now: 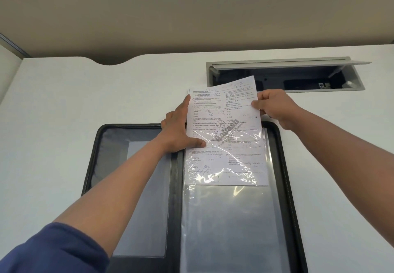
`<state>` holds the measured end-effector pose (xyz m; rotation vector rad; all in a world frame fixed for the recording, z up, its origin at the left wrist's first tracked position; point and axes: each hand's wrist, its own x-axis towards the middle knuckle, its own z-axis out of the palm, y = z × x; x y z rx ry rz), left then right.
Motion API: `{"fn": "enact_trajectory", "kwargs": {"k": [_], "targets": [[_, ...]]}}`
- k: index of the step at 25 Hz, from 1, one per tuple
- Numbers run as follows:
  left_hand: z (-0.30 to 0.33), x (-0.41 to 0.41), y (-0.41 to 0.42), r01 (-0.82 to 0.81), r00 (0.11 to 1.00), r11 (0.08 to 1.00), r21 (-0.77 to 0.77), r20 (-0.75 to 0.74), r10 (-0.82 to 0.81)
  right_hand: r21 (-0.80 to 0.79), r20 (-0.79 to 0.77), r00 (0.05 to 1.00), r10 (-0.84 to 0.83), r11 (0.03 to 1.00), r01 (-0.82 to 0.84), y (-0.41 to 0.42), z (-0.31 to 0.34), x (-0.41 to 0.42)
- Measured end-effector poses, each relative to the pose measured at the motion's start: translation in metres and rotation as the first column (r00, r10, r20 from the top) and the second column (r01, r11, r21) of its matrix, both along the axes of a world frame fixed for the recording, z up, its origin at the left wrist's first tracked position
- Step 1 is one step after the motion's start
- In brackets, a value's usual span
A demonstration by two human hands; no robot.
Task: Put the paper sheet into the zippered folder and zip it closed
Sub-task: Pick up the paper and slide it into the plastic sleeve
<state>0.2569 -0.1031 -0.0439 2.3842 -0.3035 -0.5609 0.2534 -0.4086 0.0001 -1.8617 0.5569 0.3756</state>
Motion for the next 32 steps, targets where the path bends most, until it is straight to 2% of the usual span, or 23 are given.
{"fn": "enact_trajectory", "kwargs": {"k": [7, 12, 20, 25, 28, 30, 32], "targets": [[-0.002, 0.0, 0.0, 0.01, 1.0, 1.0, -0.007, 0.021, -0.01, -0.034, 0.024, 1.0, 0.007, 0.999, -0.006, -0.008, -0.006, -0.022], [-0.002, 0.0, 0.0, 0.021, 0.999, 1.0, 0.007, 0.027, -0.021, -0.082, -0.002, 0.997, 0.079, 0.994, -0.079, -0.005, -0.007, -0.039], [0.005, 0.013, -0.005, 0.11, 0.993, 0.993, 0.05, 0.043, -0.112, -0.02, -0.008, 0.987, 0.162, 0.987, -0.162, -0.006, -0.005, -0.044], [0.024, 0.04, -0.036, 0.18, 0.939, 0.952, 0.248, 0.244, -0.241, 0.04, -0.004, 0.983, 0.186, 0.982, -0.185, -0.01, -0.005, -0.043], [0.033, 0.052, -0.052, 0.237, 0.929, 0.943, 0.235, 0.23, -0.291, 0.043, 0.049, 0.986, 0.158, 0.986, -0.16, -0.01, -0.007, -0.05], [0.035, 0.053, -0.056, 0.248, 0.942, 0.951, 0.184, 0.186, -0.281, -0.003, 0.089, 0.985, 0.147, 0.989, -0.148, -0.009, -0.007, -0.057], [0.034, 0.051, -0.056, 0.239, 0.957, 0.961, 0.141, 0.134, -0.258, -0.144, 0.072, 0.978, 0.194, 0.973, -0.182, -0.007, -0.009, -0.065]]}}
